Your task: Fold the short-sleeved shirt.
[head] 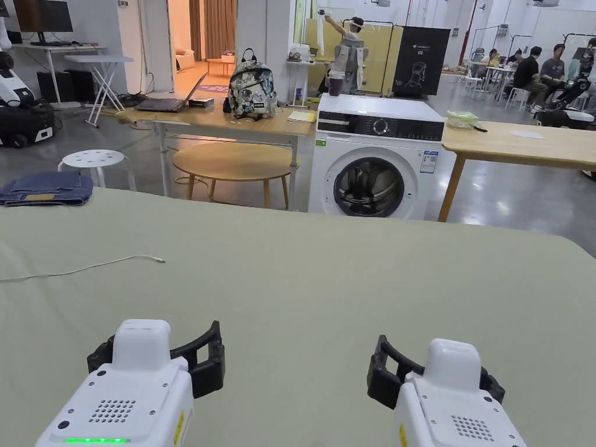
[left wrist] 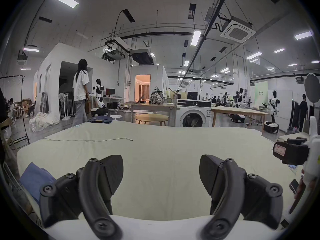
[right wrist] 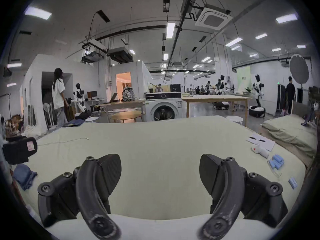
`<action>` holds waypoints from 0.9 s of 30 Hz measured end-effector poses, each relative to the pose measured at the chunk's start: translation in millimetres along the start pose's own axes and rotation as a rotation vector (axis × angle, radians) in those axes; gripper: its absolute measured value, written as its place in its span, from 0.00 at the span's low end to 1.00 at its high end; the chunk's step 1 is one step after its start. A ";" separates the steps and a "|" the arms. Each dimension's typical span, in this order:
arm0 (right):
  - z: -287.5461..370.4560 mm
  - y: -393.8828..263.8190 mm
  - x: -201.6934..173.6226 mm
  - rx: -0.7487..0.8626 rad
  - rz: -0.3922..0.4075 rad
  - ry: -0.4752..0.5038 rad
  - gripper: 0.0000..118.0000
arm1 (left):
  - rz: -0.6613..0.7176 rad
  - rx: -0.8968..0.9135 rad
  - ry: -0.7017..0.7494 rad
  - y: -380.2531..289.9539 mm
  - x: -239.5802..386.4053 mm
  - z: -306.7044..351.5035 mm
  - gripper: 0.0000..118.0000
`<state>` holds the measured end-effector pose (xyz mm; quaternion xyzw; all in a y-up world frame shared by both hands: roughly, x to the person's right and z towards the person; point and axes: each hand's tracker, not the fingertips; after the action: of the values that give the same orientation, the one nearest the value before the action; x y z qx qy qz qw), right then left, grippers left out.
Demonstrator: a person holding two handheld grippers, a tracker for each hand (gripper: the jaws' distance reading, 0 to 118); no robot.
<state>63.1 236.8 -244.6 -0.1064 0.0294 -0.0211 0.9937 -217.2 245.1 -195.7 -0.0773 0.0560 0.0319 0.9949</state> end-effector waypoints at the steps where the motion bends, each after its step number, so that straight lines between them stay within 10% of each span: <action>1: 0.4 -0.4 -1.7 0.004 0.000 0.000 0.80 | -0.002 0.005 0.004 -0.4 0.2 0.0 0.78; 27: 2.3 18.1 -5.7 -0.076 -0.118 0.068 0.80 | -0.028 -0.006 0.040 -5.4 -1.2 -3.2 0.78</action>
<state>58.3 255.3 -245.9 -0.1447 0.0575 -0.0819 0.9844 -218.3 239.1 -197.9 -0.0816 0.0748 0.0165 0.9937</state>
